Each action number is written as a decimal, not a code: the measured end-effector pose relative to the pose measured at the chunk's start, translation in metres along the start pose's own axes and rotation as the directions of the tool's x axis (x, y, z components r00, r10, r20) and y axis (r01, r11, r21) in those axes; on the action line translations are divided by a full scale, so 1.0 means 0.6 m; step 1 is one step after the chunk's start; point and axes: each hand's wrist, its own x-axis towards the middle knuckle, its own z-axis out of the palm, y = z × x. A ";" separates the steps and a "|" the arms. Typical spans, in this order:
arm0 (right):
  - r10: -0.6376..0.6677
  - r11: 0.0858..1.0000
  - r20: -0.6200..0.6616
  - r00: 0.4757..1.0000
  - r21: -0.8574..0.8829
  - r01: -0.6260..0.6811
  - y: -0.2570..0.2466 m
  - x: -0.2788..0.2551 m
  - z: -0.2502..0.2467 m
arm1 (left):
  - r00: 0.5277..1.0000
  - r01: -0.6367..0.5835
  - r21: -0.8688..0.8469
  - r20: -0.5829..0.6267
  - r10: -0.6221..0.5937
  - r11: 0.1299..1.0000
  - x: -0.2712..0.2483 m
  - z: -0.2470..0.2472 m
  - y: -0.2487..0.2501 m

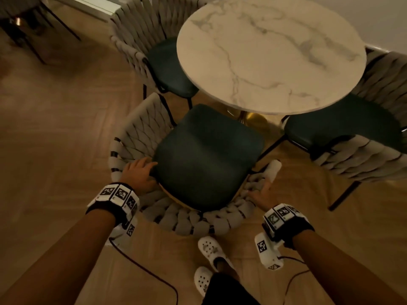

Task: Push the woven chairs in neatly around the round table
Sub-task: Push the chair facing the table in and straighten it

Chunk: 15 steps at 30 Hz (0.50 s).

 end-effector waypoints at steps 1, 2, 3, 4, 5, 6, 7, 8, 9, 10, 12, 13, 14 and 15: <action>0.002 1.000 -0.025 1.000 -0.016 -0.002 -0.001 0.003 0.016 | 1.000 0.011 0.010 0.007 -0.012 1.000 0.009 -0.003 -0.013; 0.006 0.999 -0.057 0.998 -0.053 -0.010 -0.007 0.005 0.033 | 1.000 0.020 0.020 0.011 -0.020 1.000 0.020 -0.006 -0.025; 0.038 0.995 -0.111 0.993 -0.083 -0.047 -0.014 0.007 0.052 | 1.000 0.023 0.034 0.012 -0.024 0.999 0.031 -0.010 -0.032; 0.086 0.989 -0.188 0.978 -0.101 -0.106 -0.019 0.009 0.069 | 1.000 0.020 0.055 0.016 -0.021 0.998 0.044 -0.013 -0.038; 0.131 0.982 -0.262 0.956 -0.098 -0.161 -0.024 0.009 0.082 | 1.000 0.016 0.087 0.019 -0.017 0.996 0.055 -0.019 -0.042; 0.150 0.975 -0.289 0.945 -0.117 -0.190 -0.031 0.007 0.086 | 1.000 0.017 0.119 0.010 -0.019 0.993 0.068 -0.024 -0.048; 0.124 0.971 -0.267 0.956 -0.168 -0.173 -0.029 0.012 0.091 | 1.000 0.023 0.146 -0.005 -0.022 0.989 0.083 -0.029 -0.056; 0.103 0.962 -0.243 0.965 -0.221 -0.158 -0.029 0.014 0.094 | 0.999 0.031 0.165 -0.011 -0.030 0.986 0.096 -0.034 -0.065; 0.100 0.954 -0.289 0.952 -0.245 -0.174 -0.033 0.014 0.097 | 0.999 0.031 0.188 0.000 -0.032 0.982 0.108 -0.037 -0.074; 0.108 0.934 -0.383 0.917 -0.278 -0.226 -0.046 0.009 0.096 | 1.000 0.026 0.212 0.012 -0.029 0.977 0.119 -0.040 -0.085; 0.134 0.958 -0.454 0.881 -0.168 -0.233 -0.057 -0.007 0.098 | 0.999 0.007 0.268 0.029 -0.016 0.963 0.140 -0.045 -0.101; 0.133 0.959 -0.517 0.845 -0.148 -0.242 -0.055 -0.002 0.110 | 0.999 -0.008 0.292 0.039 -0.004 0.956 0.151 -0.049 -0.112; 0.181 0.937 -0.502 0.846 -0.174 -0.303 -0.059 -0.006 0.122 | 0.999 -0.013 0.303 0.050 -0.003 0.953 0.161 -0.051 -0.122; 0.192 0.930 -0.472 0.860 -0.193 -0.313 -0.061 -0.006 0.134 | 0.998 -0.010 0.304 0.062 -0.010 0.953 0.170 -0.052 -0.134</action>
